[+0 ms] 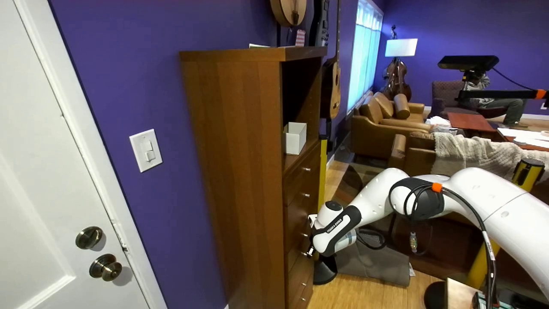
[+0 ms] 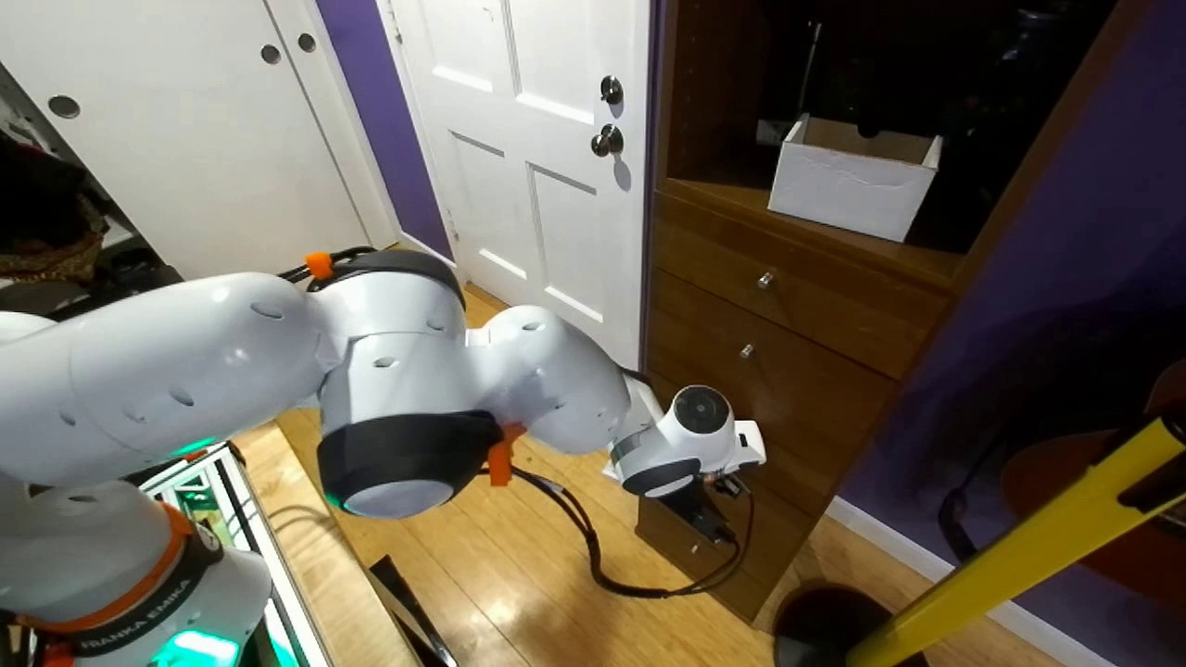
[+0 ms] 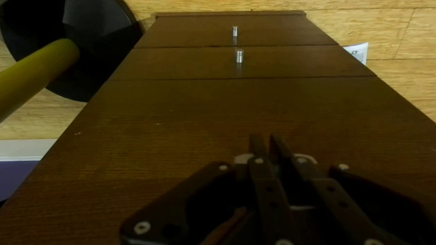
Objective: Open the third to bottom drawer of the cabinet
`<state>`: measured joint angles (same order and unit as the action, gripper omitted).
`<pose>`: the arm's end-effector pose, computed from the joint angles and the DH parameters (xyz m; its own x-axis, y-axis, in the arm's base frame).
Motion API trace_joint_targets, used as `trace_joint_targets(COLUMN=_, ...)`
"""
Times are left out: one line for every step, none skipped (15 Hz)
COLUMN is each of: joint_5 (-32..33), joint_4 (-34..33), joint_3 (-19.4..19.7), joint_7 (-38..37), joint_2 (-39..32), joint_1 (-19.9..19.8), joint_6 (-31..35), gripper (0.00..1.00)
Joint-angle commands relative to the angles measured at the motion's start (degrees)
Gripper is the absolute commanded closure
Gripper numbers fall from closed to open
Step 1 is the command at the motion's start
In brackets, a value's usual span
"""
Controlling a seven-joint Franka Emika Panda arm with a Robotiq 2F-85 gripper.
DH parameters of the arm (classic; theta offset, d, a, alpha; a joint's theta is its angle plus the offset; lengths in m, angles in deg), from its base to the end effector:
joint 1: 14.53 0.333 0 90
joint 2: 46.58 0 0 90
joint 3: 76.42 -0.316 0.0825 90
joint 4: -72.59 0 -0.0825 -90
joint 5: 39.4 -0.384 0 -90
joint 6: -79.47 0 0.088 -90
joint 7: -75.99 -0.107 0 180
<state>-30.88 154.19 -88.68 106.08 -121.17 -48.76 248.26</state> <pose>0.6195 -0.2658 -0.0518 0.9538 0.0998 0.2834 0.1044 -0.9945 -0.0012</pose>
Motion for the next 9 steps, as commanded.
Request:
trace_joint_targets(joint_5=0.1, joint_4=-2.2, joint_3=-2.2, joint_7=2.4, joint_2=-2.0, joint_1=-1.3, joint_6=0.5, gripper=1.00)
trace_joint_targets(joint_5=0.1, joint_4=-2.1, joint_3=-2.3, joint_7=2.8, joint_2=-2.1, joint_1=-1.5, joint_6=0.6, gripper=1.00)
trace_joint_targets(joint_5=0.1, joint_4=-2.1, joint_3=-2.2, joint_7=2.9, joint_2=-2.1, joint_1=-1.5, joint_6=0.7, gripper=1.00)
trace_joint_targets(joint_5=0.1, joint_4=-2.2, joint_3=-2.1, joint_7=3.0, joint_2=-2.2, joint_1=-1.3, joint_6=0.7, gripper=1.00)
trace_joint_targets(joint_5=0.0, joint_4=-2.3, joint_3=-2.1, joint_7=3.2, joint_2=-2.2, joint_1=-1.3, joint_6=0.6, gripper=1.00)
trace_joint_targets(joint_5=0.0, joint_4=-2.4, joint_3=-1.7, joint_7=3.0, joint_2=-2.2, joint_1=-1.1, joint_6=0.8, gripper=1.00)
trace_joint_targets(joint_5=0.0, joint_4=-2.2, joint_3=-1.3, joint_7=2.7, joint_2=-2.1, joint_1=-0.8, joint_6=0.6, gripper=0.97)
trace_joint_targets(joint_5=-0.2, joint_4=-2.2, joint_3=-0.9, joint_7=2.2, joint_2=-2.0, joint_1=-0.5, joint_6=0.8, gripper=0.73)
trace_joint_targets(joint_5=-0.2, joint_4=-2.1, joint_3=-0.9, joint_7=2.1, joint_2=-2.0, joint_1=-0.5, joint_6=0.7, gripper=0.71)
